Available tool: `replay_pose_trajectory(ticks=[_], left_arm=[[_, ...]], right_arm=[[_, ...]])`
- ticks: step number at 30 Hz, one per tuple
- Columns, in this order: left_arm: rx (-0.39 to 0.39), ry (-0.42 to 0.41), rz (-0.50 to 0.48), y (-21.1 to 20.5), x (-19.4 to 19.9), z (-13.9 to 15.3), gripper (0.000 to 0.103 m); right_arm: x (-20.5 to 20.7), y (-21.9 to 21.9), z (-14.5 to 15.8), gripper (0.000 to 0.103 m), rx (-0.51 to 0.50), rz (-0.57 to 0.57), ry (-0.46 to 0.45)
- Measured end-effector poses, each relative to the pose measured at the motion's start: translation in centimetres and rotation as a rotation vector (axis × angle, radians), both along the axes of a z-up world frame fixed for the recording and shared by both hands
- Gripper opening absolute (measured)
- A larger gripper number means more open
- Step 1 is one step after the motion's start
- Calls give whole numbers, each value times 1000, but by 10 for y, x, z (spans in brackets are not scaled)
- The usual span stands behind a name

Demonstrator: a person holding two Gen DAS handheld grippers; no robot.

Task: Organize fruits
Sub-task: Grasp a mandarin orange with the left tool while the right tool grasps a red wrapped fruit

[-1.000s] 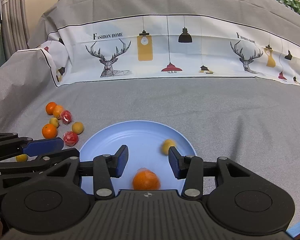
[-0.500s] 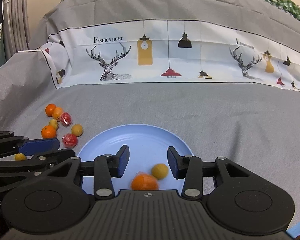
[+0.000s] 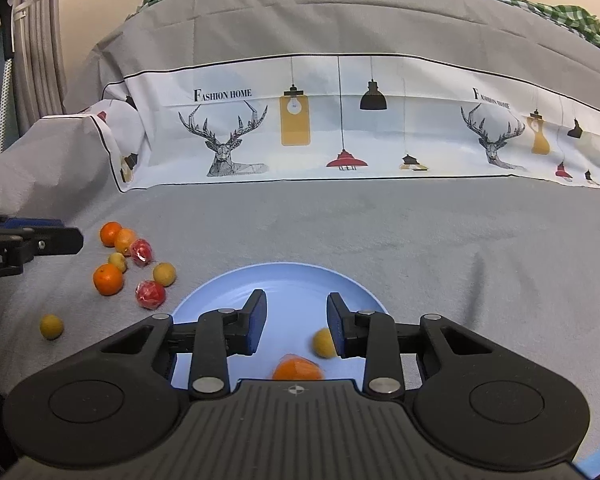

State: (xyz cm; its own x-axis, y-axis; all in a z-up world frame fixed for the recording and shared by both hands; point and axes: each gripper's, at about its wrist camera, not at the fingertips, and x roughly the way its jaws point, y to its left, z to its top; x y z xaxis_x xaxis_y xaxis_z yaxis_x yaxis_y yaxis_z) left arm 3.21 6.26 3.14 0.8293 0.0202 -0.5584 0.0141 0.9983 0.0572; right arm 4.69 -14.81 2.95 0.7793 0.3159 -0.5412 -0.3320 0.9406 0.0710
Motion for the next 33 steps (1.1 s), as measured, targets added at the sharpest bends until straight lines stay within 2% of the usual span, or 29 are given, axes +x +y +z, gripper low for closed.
replay_pose_trajectory(ticks=[1,2,4,6,15,26,33], left_arm=[[-15,30,23,7,2,-6,27],[-64,37,48,16,4,-6,27],[-152,9,110,34,3,-4,27],[-189,31,140,42,5,-7,27],[-214,44,140,45,11,-11,27],[-268,63,193,59,19,-18,27],[-294,87,234,68,32,-25,27]], right_arm=[[0,0,0,35,-1,5,0],[0,0,0,35,-2,10,2],[0,1,0,35,-4,19,2],[0,3,0,35,-1,30,2],[1,32,-6,29,1,140,-6],[17,84,-13,29,54,259,24],[22,121,-25,30,9,324,32]])
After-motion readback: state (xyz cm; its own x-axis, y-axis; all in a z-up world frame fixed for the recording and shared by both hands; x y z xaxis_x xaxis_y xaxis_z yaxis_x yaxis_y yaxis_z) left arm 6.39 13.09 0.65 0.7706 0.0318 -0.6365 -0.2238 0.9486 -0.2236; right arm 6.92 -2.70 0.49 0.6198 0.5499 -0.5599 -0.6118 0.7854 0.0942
